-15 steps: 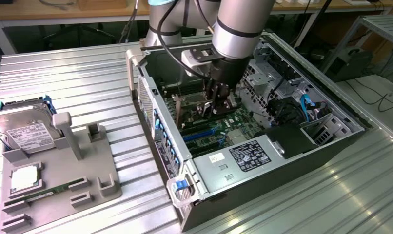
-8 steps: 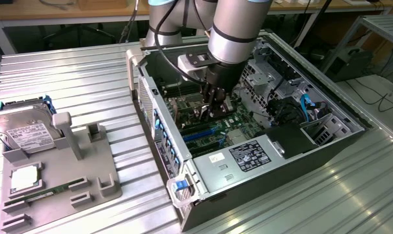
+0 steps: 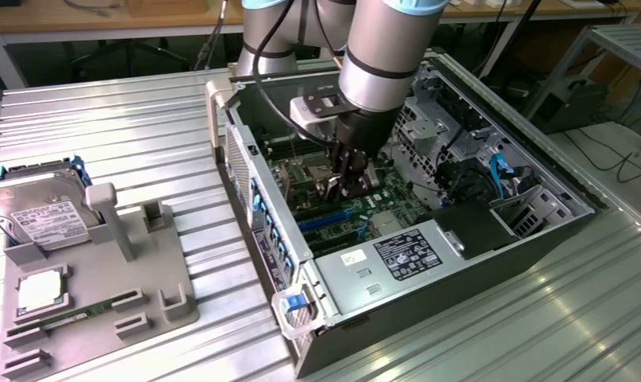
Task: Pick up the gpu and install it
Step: 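Insert the gpu into the slot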
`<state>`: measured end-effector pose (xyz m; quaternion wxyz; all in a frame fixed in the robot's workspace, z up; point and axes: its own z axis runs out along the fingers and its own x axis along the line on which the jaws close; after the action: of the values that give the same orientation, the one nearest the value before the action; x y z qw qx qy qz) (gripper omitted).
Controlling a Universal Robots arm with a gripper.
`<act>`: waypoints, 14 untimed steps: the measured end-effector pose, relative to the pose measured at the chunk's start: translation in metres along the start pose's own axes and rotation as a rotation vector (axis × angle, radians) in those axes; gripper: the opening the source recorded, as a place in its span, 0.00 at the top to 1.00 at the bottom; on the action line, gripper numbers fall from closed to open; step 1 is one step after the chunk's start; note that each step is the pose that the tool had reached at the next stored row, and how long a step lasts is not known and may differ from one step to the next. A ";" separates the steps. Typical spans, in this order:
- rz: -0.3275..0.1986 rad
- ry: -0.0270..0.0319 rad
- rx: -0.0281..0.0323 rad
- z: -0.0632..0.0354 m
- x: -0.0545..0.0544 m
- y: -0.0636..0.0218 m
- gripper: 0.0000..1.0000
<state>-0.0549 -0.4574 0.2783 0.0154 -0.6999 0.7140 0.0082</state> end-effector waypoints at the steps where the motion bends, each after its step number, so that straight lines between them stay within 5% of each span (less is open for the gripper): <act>1: 0.000 0.0002 -0.0001 0.0010 0.000 0.0000 0.72; 14: 0.000 0.0000 0.0000 0.0095 0.004 0.0005 0.72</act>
<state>-0.0554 -0.4616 0.2687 0.0154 -0.6999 0.7140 0.0082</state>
